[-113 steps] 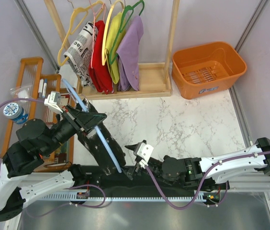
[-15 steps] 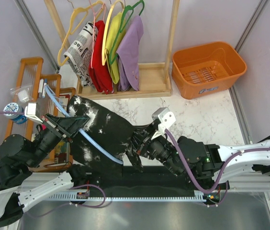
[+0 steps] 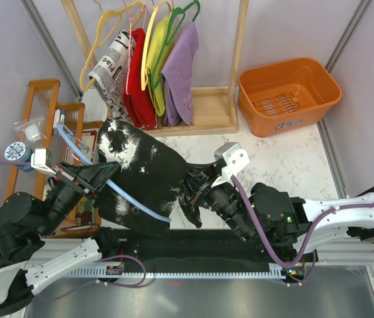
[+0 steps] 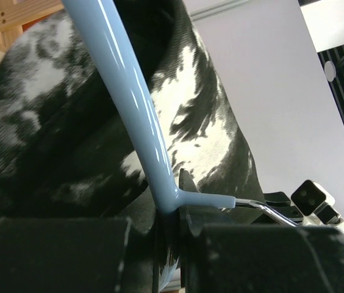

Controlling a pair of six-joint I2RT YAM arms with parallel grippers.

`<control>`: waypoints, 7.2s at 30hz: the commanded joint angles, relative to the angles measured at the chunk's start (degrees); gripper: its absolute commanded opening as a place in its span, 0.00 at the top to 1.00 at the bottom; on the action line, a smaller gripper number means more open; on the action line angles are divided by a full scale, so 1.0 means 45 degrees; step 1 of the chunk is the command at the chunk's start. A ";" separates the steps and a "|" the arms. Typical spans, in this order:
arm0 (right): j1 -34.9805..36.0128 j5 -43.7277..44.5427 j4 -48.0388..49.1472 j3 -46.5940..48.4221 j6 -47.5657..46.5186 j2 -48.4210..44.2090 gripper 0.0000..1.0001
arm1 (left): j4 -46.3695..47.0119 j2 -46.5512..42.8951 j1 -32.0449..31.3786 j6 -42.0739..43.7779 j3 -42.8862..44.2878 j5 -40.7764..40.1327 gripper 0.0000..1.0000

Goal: Remove the trousers from the hanger

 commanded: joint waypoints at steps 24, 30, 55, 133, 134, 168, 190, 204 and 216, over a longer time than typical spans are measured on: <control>-0.0255 0.1404 0.4765 0.4787 -0.5571 0.0356 1.00 | -0.2146 -0.0534 -0.0065 0.0701 -0.0854 -0.0486 0.98; -0.0313 0.2416 0.5311 0.3757 -0.6510 0.0005 1.00 | -0.2205 -0.0944 -0.0065 0.0466 -0.1206 -0.0467 0.98; -0.7516 0.3106 -0.2755 -0.3242 0.0640 -0.2654 1.00 | -0.2186 -0.1394 -0.0065 0.0388 -0.1400 0.0178 0.98; -2.2600 -1.5315 0.3460 -0.0193 0.1968 0.7056 0.98 | -0.1268 0.1341 -0.0065 0.2126 -0.2397 -0.0780 0.98; -2.2464 -1.5257 0.3012 -0.0270 0.1888 0.6939 0.98 | -0.1248 0.1360 -0.0065 0.2087 -0.2417 -0.0760 0.98; -2.1603 -1.2385 -0.6755 0.1448 0.2180 0.4128 0.18 | -0.0584 0.1652 -0.0065 0.1520 -0.2535 0.0489 0.98; -1.1451 -1.8356 -0.4142 -0.5225 0.8054 -0.2161 0.21 | 0.0588 0.0211 -0.0065 0.0935 -0.3022 0.1175 0.98; -0.1917 -1.0595 -0.2963 -0.5394 0.8432 -0.0799 0.29 | 0.0647 -0.0300 -0.0065 -0.0352 -0.3334 0.0862 0.98; 0.1502 -0.0827 -0.6308 -0.2051 0.6886 0.3070 0.34 | 0.0647 -0.0183 -0.0065 -0.2640 -0.4175 0.0783 0.98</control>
